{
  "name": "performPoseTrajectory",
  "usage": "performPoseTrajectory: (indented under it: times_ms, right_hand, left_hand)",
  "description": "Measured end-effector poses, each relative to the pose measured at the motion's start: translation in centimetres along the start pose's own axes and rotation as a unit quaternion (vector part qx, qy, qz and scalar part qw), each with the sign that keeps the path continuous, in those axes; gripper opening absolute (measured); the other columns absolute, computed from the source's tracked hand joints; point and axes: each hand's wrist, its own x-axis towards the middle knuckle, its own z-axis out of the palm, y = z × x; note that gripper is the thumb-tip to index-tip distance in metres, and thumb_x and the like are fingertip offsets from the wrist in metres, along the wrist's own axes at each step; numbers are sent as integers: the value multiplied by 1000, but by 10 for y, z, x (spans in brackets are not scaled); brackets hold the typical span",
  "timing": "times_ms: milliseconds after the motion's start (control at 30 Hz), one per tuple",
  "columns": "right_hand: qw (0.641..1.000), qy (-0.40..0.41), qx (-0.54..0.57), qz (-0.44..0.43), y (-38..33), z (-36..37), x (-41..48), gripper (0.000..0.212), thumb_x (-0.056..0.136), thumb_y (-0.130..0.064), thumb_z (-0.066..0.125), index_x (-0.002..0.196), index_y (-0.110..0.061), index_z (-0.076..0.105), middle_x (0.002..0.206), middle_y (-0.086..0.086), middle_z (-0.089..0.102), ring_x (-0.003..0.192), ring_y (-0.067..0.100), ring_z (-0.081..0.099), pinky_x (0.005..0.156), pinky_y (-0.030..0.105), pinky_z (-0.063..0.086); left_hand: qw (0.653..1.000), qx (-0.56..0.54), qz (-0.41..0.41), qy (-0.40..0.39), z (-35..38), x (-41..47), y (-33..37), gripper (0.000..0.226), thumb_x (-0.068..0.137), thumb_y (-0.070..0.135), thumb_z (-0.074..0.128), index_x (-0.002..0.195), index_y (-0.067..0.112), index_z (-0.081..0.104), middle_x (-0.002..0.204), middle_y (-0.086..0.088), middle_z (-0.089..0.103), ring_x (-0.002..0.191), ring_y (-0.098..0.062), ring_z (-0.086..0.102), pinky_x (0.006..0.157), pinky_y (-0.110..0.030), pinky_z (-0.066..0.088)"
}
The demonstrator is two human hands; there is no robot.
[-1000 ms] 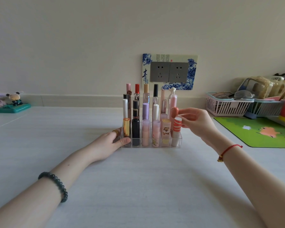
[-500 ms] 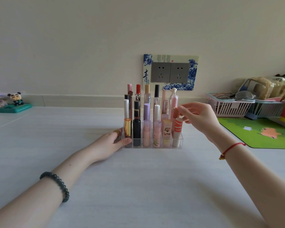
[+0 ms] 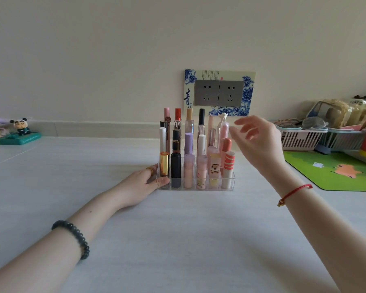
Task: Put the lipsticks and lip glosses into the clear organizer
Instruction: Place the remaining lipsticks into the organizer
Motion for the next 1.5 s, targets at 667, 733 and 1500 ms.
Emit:
performPoseTrajectory:
  times_ms: [667, 733, 1500]
  right_hand:
    - [965, -219, -128, -70, -15, 26, -46, 28, 85, -27, 57, 112, -25, 54, 61, -5, 53, 54, 12, 46, 56, 26, 46]
    - [964, -217, -134, -74, -15, 27, -46, 27, 86, -26, 56, 112, -25, 55, 61, -5, 52, 55, 14, 47, 54, 25, 45]
    - [954, -219, -178, -103, -14, 27, -51, 35, 84, -28, 57, 117, -28, 48, 75, 2, 50, 74, 26, 54, 61, 30, 44]
  left_hand:
    - [976, -64, 21, 206, -6, 0, 9, 31, 71, 38, 72, 91, 19, 58, 83, 4, 59, 78, -10, 53, 68, -7, 38]
    - [977, -60, 24, 205, -7, 0, 9, 27, 71, 38, 73, 88, 21, 59, 82, 5, 60, 77, -9, 53, 67, -9, 38]
    - [980, -34, 47, 189, -7, -3, 12, 18, 72, 32, 73, 80, 23, 59, 76, 12, 57, 70, -2, 49, 62, -5, 35]
